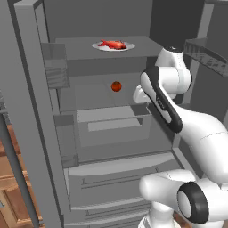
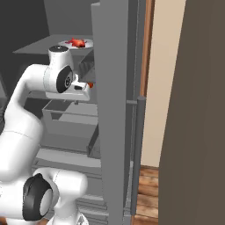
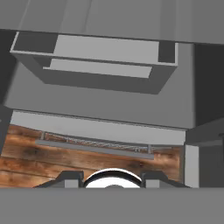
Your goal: Transport the fish from the fridge to the microwave and turn on the microwave.
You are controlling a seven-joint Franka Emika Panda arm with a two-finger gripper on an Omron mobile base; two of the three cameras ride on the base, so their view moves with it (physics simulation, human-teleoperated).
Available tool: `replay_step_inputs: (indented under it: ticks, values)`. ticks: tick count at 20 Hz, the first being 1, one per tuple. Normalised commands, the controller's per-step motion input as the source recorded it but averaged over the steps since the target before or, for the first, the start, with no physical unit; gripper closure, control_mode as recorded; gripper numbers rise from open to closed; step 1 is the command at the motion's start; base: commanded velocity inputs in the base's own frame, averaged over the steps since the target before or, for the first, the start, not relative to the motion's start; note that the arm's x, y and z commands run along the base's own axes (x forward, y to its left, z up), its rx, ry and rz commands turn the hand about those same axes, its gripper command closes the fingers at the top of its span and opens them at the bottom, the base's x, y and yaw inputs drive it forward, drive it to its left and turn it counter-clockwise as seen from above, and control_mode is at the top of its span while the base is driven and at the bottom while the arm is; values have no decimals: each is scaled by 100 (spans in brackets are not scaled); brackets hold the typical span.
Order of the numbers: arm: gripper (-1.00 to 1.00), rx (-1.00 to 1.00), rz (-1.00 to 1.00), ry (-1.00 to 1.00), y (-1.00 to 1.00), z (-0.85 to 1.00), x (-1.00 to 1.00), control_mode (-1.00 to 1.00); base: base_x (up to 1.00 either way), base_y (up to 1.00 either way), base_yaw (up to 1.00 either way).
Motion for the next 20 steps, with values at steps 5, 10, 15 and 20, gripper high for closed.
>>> replay_step_inputs:
  ticks: [5, 10, 15, 20]
  values:
    - [-100, 0, 0, -2, 0, 0, -25, -100, 0, 0, 0]
    - [-100, -1, 1, -29, 0, 21, -41, -100, 0, 0, 0]
    - [-100, -6, 0, -38, 8, 45, -4, -100, 0, 0, 0]
    - [-100, -8, 0, -35, 20, 50, 1, -100, 0, 0, 0]
